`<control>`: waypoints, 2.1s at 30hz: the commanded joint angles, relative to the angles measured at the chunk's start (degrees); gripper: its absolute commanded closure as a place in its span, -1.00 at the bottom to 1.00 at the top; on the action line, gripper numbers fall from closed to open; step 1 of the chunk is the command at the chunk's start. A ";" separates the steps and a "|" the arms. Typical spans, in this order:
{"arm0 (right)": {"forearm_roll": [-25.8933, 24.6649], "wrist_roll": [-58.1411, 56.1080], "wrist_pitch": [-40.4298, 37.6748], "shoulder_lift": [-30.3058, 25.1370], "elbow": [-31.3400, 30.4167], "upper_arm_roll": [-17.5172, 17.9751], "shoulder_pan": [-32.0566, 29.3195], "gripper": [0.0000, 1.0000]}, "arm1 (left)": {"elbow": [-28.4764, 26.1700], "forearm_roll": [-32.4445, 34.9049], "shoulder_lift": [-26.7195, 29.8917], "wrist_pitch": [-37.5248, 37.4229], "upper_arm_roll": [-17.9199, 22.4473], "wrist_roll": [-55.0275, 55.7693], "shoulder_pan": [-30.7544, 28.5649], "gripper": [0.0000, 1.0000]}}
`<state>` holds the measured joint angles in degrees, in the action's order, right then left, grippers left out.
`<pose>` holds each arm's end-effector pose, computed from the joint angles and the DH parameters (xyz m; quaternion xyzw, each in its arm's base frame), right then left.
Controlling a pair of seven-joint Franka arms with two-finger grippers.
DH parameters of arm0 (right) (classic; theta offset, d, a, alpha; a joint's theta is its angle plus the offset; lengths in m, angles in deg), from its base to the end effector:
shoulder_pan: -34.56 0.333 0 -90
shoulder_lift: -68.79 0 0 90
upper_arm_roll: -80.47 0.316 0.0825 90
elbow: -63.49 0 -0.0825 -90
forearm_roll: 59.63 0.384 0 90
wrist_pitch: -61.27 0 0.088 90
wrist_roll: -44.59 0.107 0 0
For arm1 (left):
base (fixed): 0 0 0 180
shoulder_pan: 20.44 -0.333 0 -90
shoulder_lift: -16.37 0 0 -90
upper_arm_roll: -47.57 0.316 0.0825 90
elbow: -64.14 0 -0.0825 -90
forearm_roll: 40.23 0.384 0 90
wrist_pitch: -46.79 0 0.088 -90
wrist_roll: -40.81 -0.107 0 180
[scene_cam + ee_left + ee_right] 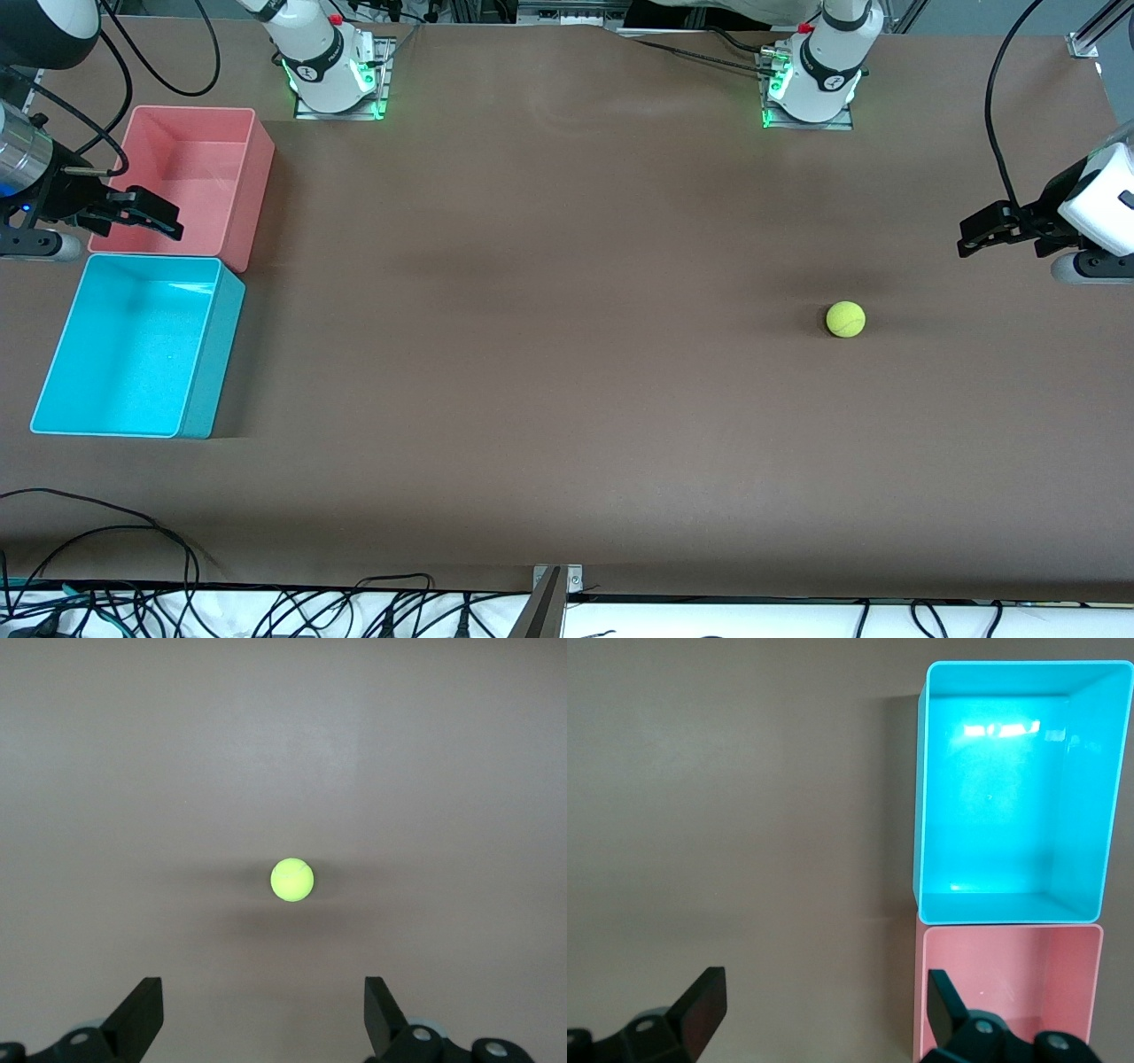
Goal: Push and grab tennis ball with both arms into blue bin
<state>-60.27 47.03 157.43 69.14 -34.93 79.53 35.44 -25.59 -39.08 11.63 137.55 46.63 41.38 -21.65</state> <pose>0.5596 -0.0016 0.5606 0.9995 -0.0211 -0.0227 0.0061 0.5785 0.0052 0.5810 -0.9994 -0.0069 0.0323 0.0094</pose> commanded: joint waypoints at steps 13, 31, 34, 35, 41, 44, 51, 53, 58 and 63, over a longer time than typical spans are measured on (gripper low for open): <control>0.81 -0.77 -1.33 0.52 1.56 0.15 -0.44 -1.00 | -0.80 0.61 1.14 -0.58 -0.02 -1.02 0.15 -1.00; 0.81 -0.86 -1.33 0.52 1.56 0.15 -0.52 -1.00 | -0.19 0.52 0.88 -0.41 0.06 -0.66 0.33 -1.00; 0.81 -0.86 -1.33 0.52 1.56 0.15 -0.52 -1.00 | 0.08 0.52 0.70 -0.23 0.06 -0.40 0.42 -1.00; 0.81 -0.86 -1.33 0.52 1.56 0.15 -0.52 -1.00 | 0.08 0.52 0.79 -0.23 0.06 -0.31 0.42 -1.00; 0.81 -0.86 -1.41 0.52 1.56 0.15 -0.52 -1.00 | -0.01 0.52 -0.44 -0.15 0.06 -0.14 0.33 -1.00; 0.81 -0.86 -1.41 0.61 1.56 0.15 -0.52 -1.00 | 0.08 0.61 -0.61 -0.23 0.06 1.53 0.42 -1.00; 0.81 -0.86 -1.41 0.52 1.56 0.15 -0.52 -1.00 | -0.10 0.70 -1.23 -0.32 0.15 5.93 -0.20 0.75; 0.81 -0.86 -1.41 0.61 1.56 0.15 -0.52 -1.00 | -0.10 0.70 -1.32 -0.41 0.06 5.93 -0.29 1.00; 0.81 -0.86 -1.41 0.61 1.56 0.15 -0.52 -1.00 | -0.45 0.79 -1.58 -0.50 0.15 6.28 -0.11 1.00; 0.81 -0.86 -1.41 0.61 1.56 0.15 -0.52 -1.00 | -0.80 2.19 -2.11 -0.50 0.15 -0.20 -0.46 1.00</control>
<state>-60.27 47.03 157.37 69.16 -34.93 79.53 35.44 -26.07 -38.99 9.91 137.53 46.83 46.47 -21.83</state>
